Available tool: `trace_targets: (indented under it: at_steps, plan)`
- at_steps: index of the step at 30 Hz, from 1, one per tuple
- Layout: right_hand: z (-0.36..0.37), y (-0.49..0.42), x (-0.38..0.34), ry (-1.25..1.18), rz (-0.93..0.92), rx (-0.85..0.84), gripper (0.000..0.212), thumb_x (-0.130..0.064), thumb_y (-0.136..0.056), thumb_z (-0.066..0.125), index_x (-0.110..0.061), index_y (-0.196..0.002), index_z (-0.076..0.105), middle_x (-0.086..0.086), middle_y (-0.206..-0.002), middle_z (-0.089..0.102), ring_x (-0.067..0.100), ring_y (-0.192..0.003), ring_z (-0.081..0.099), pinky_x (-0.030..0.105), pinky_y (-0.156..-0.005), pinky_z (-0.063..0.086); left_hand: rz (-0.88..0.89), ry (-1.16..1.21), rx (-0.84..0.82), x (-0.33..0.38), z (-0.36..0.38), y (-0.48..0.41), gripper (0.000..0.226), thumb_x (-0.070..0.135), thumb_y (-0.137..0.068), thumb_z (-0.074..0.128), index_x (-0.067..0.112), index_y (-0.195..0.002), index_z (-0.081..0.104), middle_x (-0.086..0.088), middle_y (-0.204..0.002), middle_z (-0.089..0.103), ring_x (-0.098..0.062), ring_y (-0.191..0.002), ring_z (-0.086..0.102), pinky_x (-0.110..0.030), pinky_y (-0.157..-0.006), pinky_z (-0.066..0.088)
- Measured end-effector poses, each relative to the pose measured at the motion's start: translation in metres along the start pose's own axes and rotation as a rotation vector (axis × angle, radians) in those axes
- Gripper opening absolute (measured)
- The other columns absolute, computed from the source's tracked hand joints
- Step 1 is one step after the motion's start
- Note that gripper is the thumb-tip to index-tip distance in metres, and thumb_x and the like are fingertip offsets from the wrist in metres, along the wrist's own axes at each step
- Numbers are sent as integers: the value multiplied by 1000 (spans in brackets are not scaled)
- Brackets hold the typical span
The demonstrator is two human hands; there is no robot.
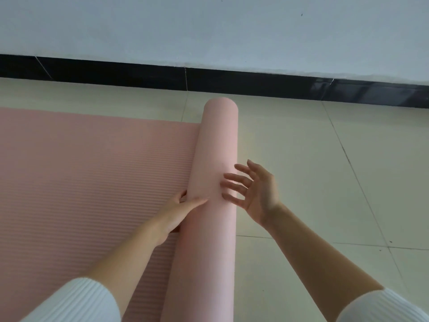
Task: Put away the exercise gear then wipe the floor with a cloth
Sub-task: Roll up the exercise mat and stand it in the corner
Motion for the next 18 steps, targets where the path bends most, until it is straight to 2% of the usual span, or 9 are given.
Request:
trace_targets:
  at_steps: [2, 4, 6, 8, 10, 12, 15, 17, 18]
  plan:
    - [2, -4, 12, -106, -23, 103, 25, -26, -91, 52, -7, -107, 57, 17, -92, 62, 32, -82, 64, 44, -75, 55, -23, 45, 46, -9, -11, 2, 85, 51, -64, 80, 36, -138, 40, 10, -113, 66, -10, -95, 67, -30, -78, 53]
    - [-5, -6, 21, 193, -105, 288, 15, -16, -89, 54, -7, -100, 58, 13, -84, 55, 22, -67, 56, 34, -63, 52, -6, 87, 80, -12, -21, 3, 92, 44, -65, 82, 44, -141, 32, 9, -116, 62, -11, -98, 65, -34, -87, 52]
    - [-10, -9, 28, 607, -198, 373, 21, -13, -85, 60, -10, -106, 59, 6, -82, 52, 16, -65, 50, 27, -59, 44, 64, 118, 126, -9, -32, 4, 75, 30, -73, 78, 56, -132, 39, 18, -109, 61, -1, -98, 61, -28, -87, 46]
    - [-8, -9, 38, 768, -204, 331, 33, -23, -83, 68, -14, -112, 57, 2, -86, 52, 14, -71, 52, 25, -61, 40, 128, 93, 205, -5, -44, 5, 59, 17, -80, 69, 58, -118, 51, 18, -97, 62, 2, -92, 58, -22, -85, 40]
    - [-4, -10, 47, 781, -144, 288, 51, -43, -79, 71, -17, -118, 50, 0, -105, 53, 16, -90, 56, 27, -73, 42, 170, 23, 285, -9, -54, 3, 50, 9, -84, 59, 47, -116, 62, 15, -107, 59, -1, -102, 53, -19, -90, 36]
    - [2, -12, 56, 795, -85, 220, 59, -55, -79, 67, -20, -124, 47, -2, -116, 52, 16, -102, 54, 33, -84, 44, 166, -9, 380, -10, -64, 5, 43, 7, -85, 54, 33, -118, 66, 17, -102, 64, -4, -96, 53, -16, -81, 40]
    - [12, -13, 69, 621, -54, 153, 35, -48, -89, 56, -24, -114, 60, -5, -108, 61, 14, -101, 57, 41, -96, 47, 116, -110, 466, 1, -72, 9, 21, 28, -88, 58, 25, -104, 71, 6, -104, 70, -12, -93, 60, -26, -80, 45]
    - [13, -13, 76, 534, -53, 163, 25, -41, -91, 56, -28, -111, 61, -2, -110, 62, 15, -100, 58, 42, -94, 48, 56, -204, 408, 7, -72, 10, 31, 51, -86, 54, 27, -98, 69, 0, -111, 68, -21, -103, 61, -37, -91, 46]
    - [13, -14, 80, 502, -27, 158, 27, -41, -91, 56, -30, -116, 57, -1, -114, 62, 16, -101, 58, 43, -92, 49, 31, -235, 362, 8, -70, 11, 41, 58, -84, 53, 28, -108, 67, 1, -117, 65, -22, -109, 59, -39, -96, 46]
Point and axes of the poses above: each hand's wrist, its own y-axis away from the middle knuckle, its own z-axis out of the palm, x = y × z, the point moved 5 cm from there along -y, towards the middle knuckle
